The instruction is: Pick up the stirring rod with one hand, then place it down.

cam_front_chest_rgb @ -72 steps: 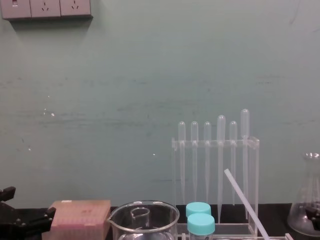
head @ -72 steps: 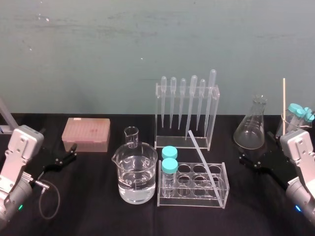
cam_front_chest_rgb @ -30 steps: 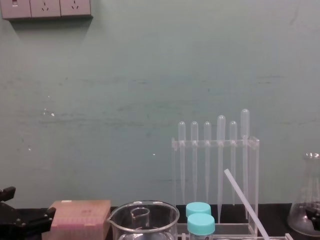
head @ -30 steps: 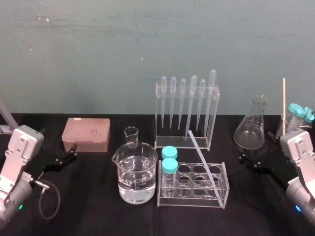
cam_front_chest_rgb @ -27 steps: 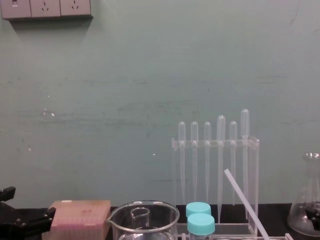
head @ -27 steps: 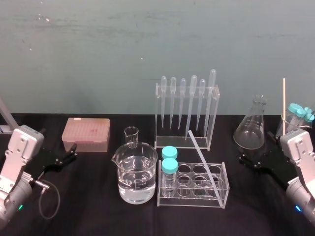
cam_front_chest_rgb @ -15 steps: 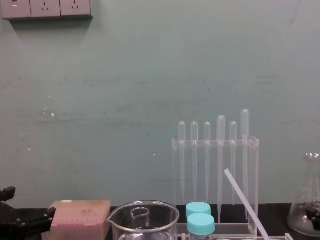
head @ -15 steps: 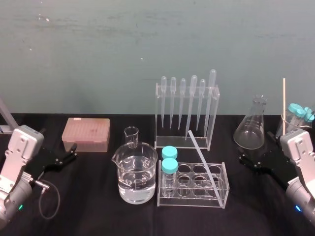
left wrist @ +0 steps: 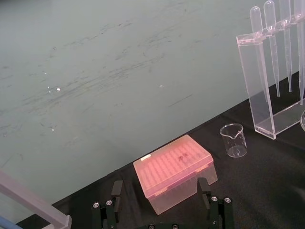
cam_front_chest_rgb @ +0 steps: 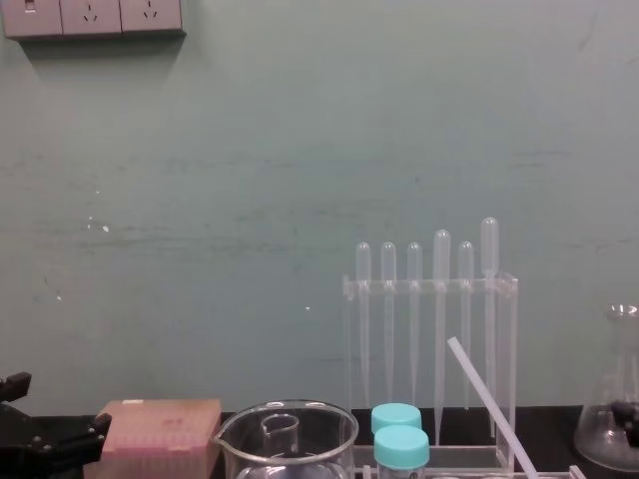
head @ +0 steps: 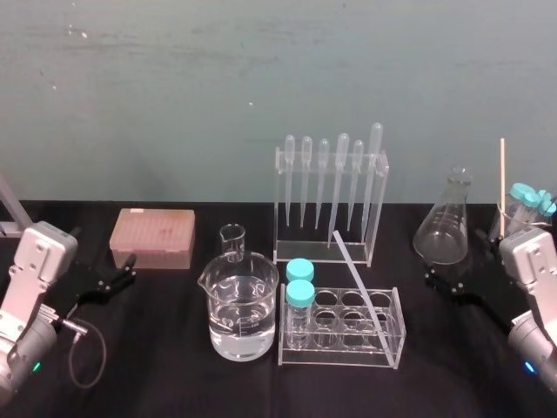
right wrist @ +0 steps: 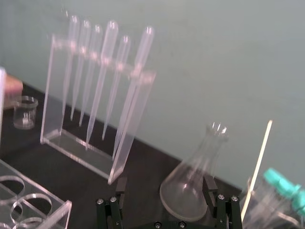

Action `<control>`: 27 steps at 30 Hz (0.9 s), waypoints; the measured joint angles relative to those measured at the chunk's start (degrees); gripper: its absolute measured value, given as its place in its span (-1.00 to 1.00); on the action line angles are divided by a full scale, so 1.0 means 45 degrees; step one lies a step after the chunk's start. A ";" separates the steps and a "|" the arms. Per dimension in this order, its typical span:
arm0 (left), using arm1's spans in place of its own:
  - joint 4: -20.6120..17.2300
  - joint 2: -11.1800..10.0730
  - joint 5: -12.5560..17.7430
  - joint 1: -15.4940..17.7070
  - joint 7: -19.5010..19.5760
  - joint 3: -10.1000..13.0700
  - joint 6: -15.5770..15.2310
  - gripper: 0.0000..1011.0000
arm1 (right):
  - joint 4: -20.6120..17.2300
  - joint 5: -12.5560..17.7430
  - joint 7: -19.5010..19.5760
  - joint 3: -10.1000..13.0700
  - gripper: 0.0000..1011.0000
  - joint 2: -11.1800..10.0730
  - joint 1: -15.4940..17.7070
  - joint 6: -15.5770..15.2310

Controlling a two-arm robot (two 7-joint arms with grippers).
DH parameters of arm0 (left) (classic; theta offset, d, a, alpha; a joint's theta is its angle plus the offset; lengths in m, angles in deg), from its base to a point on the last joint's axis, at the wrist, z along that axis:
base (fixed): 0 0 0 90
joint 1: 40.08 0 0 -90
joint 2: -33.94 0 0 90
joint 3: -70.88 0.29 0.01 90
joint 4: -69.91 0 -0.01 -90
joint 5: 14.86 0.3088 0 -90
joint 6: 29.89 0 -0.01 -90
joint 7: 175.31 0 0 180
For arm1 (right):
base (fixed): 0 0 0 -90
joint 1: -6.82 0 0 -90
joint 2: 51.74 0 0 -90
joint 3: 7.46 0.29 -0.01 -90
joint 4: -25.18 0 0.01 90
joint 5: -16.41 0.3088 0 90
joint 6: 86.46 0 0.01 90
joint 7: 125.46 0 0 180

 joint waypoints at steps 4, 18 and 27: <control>-0.0001 0.0000 0.0000 0.0000 0.0000 0.0000 0.0000 0.98 | -0.0232 -0.0244 0.0028 0.0348 0.98 0.0039 0.0231 0.1282; -0.0001 0.0000 0.0000 0.0000 0.0000 0.0000 0.0000 0.98 | -0.0383 -0.0056 -0.2671 -0.0217 0.98 0.0361 -0.0628 0.4600; 0.0000 0.0000 0.0000 0.0000 0.0000 0.0000 0.0000 0.98 | 0.0979 0.3350 -0.6974 -0.1020 0.98 0.0878 -0.1880 0.2951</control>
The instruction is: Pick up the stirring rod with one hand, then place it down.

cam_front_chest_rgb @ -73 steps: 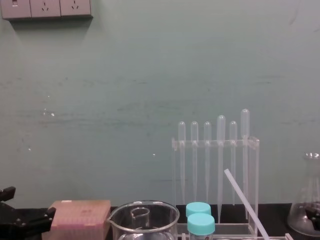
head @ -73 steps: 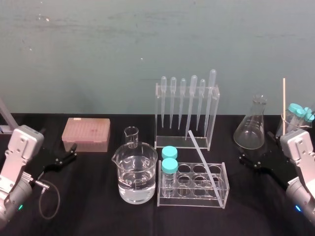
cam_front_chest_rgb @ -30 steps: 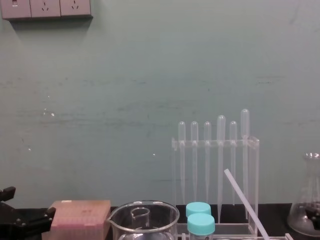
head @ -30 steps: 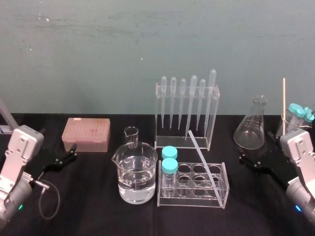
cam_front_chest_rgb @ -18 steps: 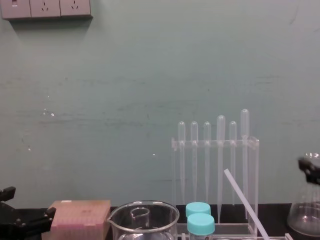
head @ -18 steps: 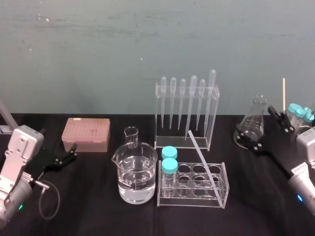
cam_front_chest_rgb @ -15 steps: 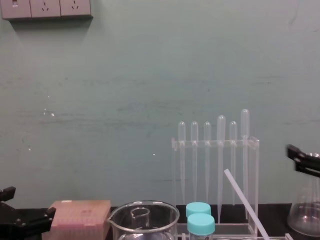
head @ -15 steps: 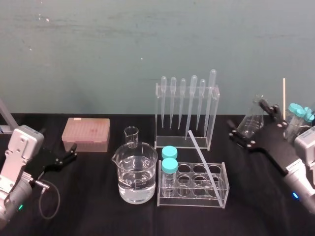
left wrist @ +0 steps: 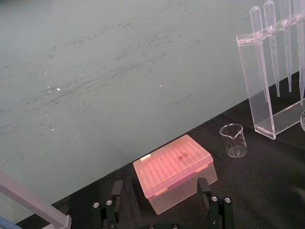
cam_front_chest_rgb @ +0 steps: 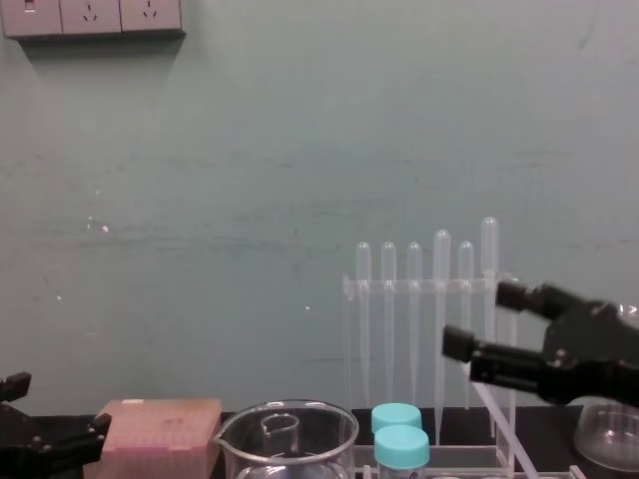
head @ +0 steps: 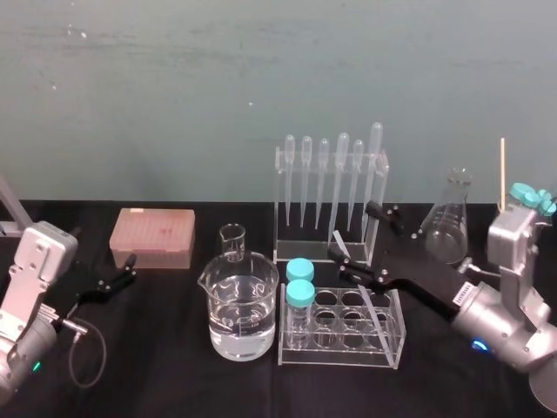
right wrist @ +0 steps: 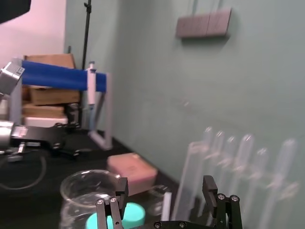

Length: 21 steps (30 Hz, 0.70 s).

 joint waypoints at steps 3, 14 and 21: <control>0.0000 0.0000 0.0000 0.0000 0.0000 0.0000 0.0000 0.98 | 0.0234 0.0540 -0.0524 -0.0031 0.98 0.0120 -0.0205 -0.0796; 0.0000 -0.0001 0.0000 0.0000 0.0000 -0.0001 0.0000 0.98 | 0.1054 0.1680 -0.1448 0.0037 0.98 0.0511 -0.0742 -0.3708; 0.0000 0.0000 0.0000 0.0000 0.0000 0.0000 0.0000 0.98 | 0.1243 0.1675 -0.1538 0.0055 0.98 0.0613 -0.0865 -0.4443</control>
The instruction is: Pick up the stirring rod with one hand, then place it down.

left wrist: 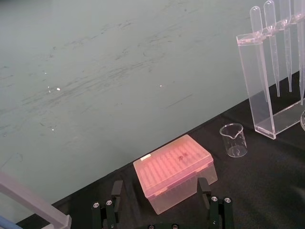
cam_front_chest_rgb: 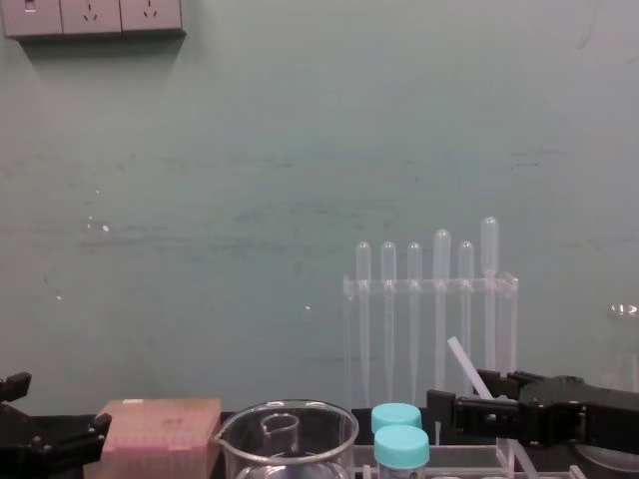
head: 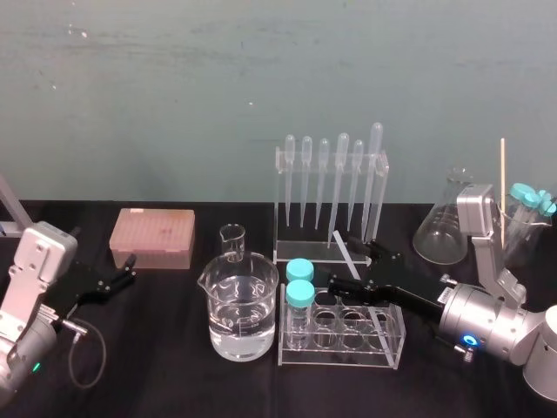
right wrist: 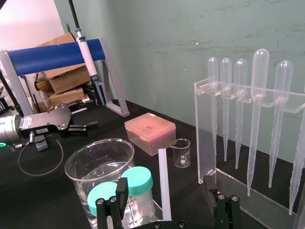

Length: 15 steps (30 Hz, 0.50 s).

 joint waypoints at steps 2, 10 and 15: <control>0.0000 0.0000 0.0000 -0.0001 0.0000 -0.0001 0.0000 0.98 | -0.0001 -0.0003 0.0000 0.0003 0.98 -0.0005 0.0002 0.0008; 0.0000 0.0000 0.0000 -0.0001 0.0000 0.0000 0.0000 0.98 | -0.0015 -0.0012 0.0006 0.0008 0.98 -0.0015 0.0014 0.0064; 0.0000 0.0000 -0.0001 0.0000 -0.0001 -0.0001 0.0000 0.98 | -0.0023 -0.0012 0.0010 0.0008 0.97 -0.0021 0.0019 0.0096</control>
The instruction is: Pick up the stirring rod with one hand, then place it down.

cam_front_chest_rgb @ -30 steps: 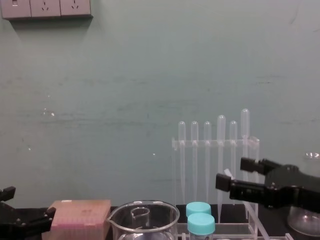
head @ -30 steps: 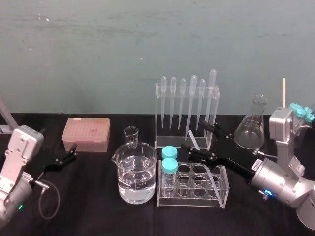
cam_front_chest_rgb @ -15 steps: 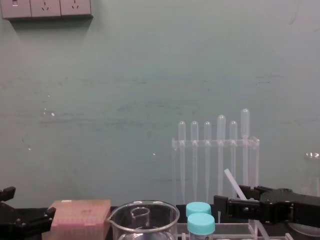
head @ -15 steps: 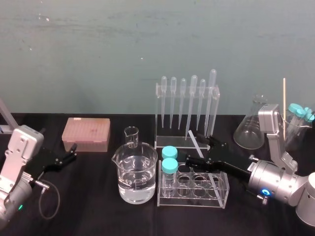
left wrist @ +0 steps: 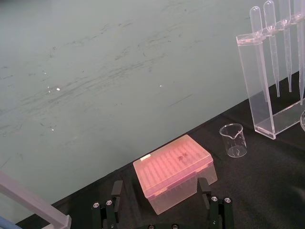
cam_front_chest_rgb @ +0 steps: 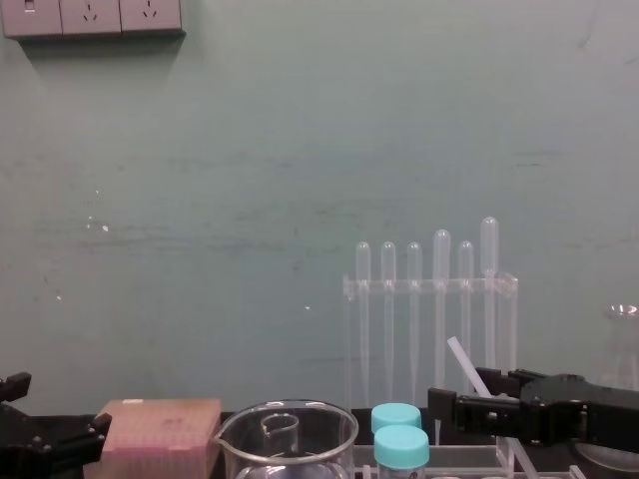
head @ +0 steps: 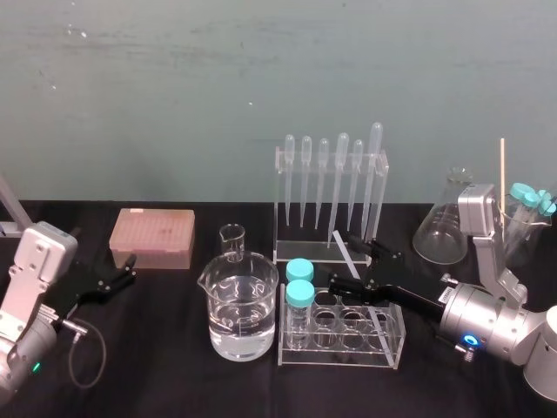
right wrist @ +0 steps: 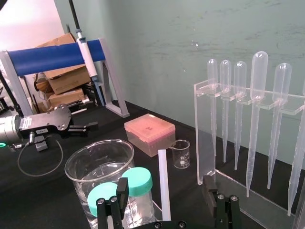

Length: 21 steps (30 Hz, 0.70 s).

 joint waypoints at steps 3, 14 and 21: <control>0.0000 0.0000 0.0001 0.0000 0.0001 0.0000 0.0000 0.98 | -0.0005 0.0000 0.0001 0.0000 0.86 -0.0002 0.0003 0.0012; 0.0000 0.0000 0.0000 0.0000 0.0001 0.0000 0.0000 0.98 | -0.0017 0.0000 0.0002 0.0000 0.27 -0.0010 0.0012 0.0030; 0.0000 0.0000 0.0000 0.0000 0.0000 0.0000 0.0000 0.98 | -0.0017 0.0001 0.0008 -0.0001 -0.17 -0.0011 0.0012 0.0040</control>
